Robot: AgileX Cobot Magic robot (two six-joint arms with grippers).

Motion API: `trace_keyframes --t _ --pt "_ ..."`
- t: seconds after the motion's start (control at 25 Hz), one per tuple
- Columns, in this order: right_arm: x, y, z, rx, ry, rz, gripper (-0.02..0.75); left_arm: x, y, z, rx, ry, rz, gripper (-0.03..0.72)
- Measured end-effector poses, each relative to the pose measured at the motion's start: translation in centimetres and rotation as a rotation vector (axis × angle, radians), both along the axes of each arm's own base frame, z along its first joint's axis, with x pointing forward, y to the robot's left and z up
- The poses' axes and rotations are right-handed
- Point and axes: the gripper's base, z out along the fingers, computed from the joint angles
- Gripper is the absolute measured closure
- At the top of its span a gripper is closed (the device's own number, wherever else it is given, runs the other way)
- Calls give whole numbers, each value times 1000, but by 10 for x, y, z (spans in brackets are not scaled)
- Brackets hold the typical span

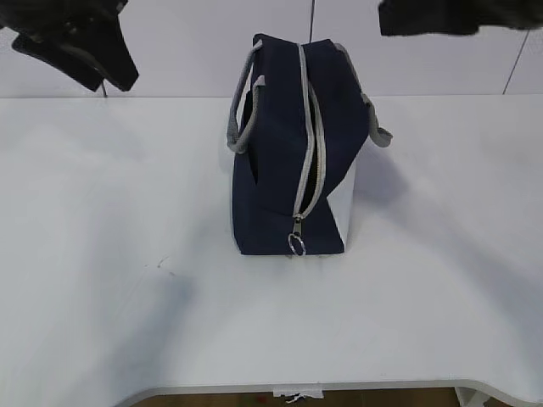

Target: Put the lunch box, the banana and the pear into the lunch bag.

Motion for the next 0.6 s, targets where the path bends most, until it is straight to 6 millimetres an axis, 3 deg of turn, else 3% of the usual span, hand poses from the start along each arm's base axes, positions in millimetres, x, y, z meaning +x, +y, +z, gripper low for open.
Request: trace_keyframes --t 0.28,0.6 --pt "-13 -7 -43 9 -24 -14 346 -21 3 26 30 -79 9 339" --pt "15 4 -71 -35 -31 -11 348 -27 2 33 -11 -79 7 339"
